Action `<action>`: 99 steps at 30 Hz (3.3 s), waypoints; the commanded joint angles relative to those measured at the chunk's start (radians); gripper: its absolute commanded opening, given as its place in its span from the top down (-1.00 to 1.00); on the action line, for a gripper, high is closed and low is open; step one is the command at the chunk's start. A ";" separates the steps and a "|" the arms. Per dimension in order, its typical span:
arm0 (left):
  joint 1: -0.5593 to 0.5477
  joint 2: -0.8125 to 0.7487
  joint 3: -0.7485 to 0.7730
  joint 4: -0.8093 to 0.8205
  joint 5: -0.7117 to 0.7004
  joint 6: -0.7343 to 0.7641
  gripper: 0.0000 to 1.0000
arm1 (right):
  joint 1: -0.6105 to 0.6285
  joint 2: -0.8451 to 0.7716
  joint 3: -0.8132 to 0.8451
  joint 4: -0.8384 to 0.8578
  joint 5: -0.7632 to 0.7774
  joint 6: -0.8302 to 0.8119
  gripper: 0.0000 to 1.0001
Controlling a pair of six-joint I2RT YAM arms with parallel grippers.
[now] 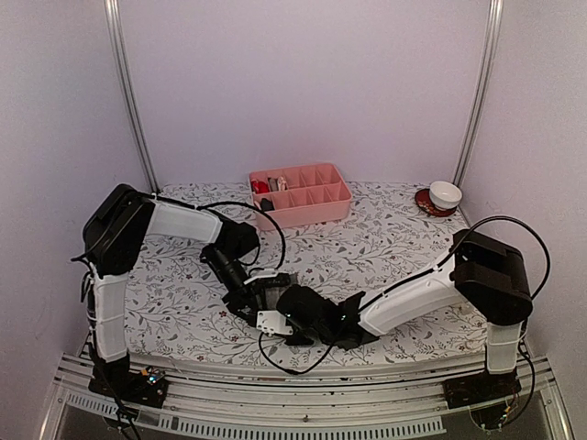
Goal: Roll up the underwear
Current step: Roll the underwear at the center of the board.
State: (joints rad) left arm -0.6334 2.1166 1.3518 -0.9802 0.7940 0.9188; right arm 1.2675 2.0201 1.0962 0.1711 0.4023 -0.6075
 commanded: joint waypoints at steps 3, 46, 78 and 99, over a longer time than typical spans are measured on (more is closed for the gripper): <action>0.005 -0.100 -0.083 0.117 -0.128 -0.033 -0.46 | -0.019 0.060 0.083 -0.175 -0.133 0.107 0.95; -0.235 -1.018 -1.165 1.395 -0.663 0.246 -0.96 | -0.262 0.202 0.384 -0.607 -0.775 0.406 0.94; -0.407 -0.443 -1.017 1.664 -1.151 0.306 0.53 | -0.282 0.211 0.395 -0.624 -0.806 0.407 0.94; -0.271 -0.498 -0.748 0.890 -0.771 0.082 1.00 | -0.281 -0.214 0.110 -0.392 -0.574 0.404 -0.15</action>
State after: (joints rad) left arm -0.9352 1.6115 0.5869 0.1745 -0.1131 1.0512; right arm 0.9894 1.9511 1.2682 -0.3229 -0.2646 -0.1982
